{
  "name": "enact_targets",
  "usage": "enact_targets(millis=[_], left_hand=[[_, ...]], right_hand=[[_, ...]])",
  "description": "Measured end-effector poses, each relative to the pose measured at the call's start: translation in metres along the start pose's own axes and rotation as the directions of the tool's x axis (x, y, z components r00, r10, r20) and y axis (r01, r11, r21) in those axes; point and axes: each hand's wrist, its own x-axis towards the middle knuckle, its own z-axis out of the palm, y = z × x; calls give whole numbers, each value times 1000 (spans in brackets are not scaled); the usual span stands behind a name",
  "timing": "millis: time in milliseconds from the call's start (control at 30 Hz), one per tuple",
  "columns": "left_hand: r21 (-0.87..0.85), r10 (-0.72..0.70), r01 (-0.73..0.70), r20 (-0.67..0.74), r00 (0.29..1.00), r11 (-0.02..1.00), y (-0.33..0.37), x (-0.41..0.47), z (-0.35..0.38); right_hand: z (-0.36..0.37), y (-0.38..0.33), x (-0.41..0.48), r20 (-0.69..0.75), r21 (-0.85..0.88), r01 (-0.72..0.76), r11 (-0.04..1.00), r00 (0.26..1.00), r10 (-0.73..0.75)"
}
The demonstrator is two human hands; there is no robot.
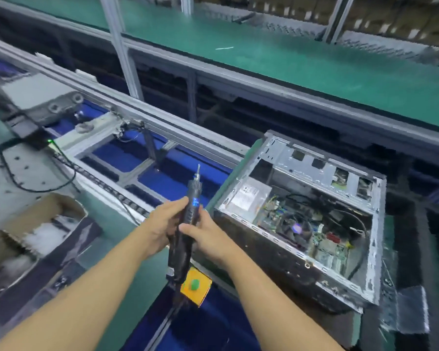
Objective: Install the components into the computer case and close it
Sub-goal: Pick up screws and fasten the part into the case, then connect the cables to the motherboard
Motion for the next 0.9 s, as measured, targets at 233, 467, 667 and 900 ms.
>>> enact_targets(millis=[233, 467, 667, 900], left_hand=[[-59, -24, 11, -221, 975, 998, -22, -23, -70], [225, -50, 140, -365, 930, 964, -58, -16, -150], [229, -178, 309, -458, 871, 923, -102, 12, -196], [406, -163, 396, -499, 851, 824, -126, 31, -224]], right_hand=[[57, 23, 42, 193, -86, -94, 992, 975, 109], [110, 61, 86, 187, -239, -214, 947, 947, 261], [145, 108, 124, 65, -555, -256, 791, 935, 348], [166, 140, 144, -56, -658, -319, 682, 924, 378]])
